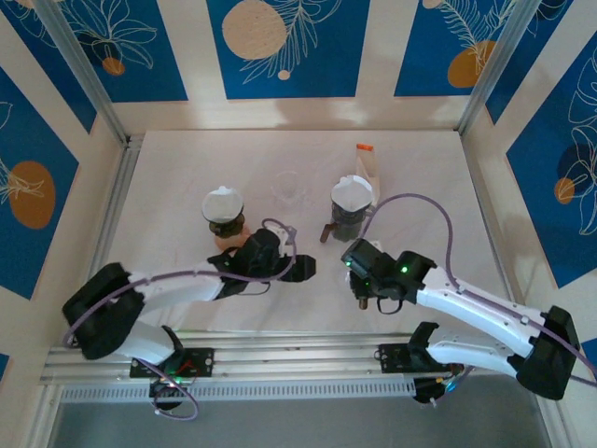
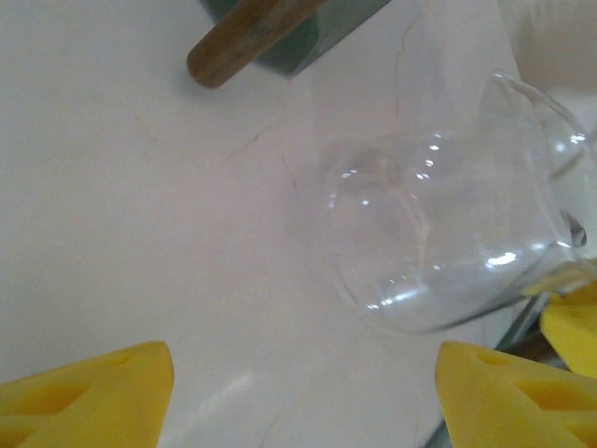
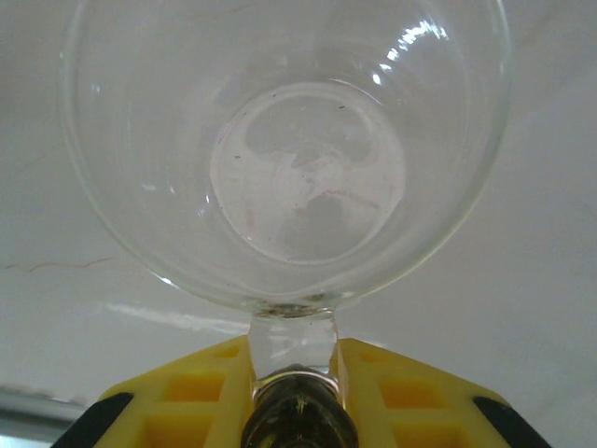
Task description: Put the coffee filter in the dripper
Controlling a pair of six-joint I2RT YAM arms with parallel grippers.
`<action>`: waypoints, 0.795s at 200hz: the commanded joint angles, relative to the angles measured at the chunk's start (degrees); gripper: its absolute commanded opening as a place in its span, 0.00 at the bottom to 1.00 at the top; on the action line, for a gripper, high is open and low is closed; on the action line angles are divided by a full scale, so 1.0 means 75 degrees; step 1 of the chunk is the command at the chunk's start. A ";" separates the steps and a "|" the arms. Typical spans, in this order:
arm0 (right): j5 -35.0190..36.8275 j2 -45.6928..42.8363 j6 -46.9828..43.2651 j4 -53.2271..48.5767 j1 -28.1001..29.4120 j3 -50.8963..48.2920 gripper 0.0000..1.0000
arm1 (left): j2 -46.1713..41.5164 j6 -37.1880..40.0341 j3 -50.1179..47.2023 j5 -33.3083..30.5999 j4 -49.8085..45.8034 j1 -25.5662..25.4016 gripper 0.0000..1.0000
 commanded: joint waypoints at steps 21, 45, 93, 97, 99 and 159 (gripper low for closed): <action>-0.0003 0.1075 -0.0648 0.1313 0.0768 0.0486 0.09 | -0.1914 -0.0238 -0.0896 -0.0905 -0.1831 -0.0066 0.75; 0.0043 0.1809 -0.0822 0.1590 0.1056 0.0824 0.09 | -0.3138 -0.0410 -0.1363 -0.1452 -0.2713 -0.0057 0.78; -0.0162 0.2769 -0.0903 0.1994 0.1485 0.1203 0.09 | -0.4834 -0.0805 -0.1876 -0.2029 -0.3882 -0.0056 0.82; -0.0168 0.2821 -0.0894 0.2001 0.1528 0.1216 0.09 | -0.4913 -0.0820 -0.1913 -0.2056 -0.3932 -0.0056 0.83; -0.0166 0.2856 -0.0886 0.1996 0.1542 0.1227 0.09 | -0.4953 -0.0825 -0.1930 -0.2060 -0.3962 -0.0056 0.83; -0.0088 0.3290 -0.0606 0.1570 0.2120 0.1599 0.14 | -0.5205 -0.0939 -0.2043 -0.2099 -0.4163 -0.0056 0.88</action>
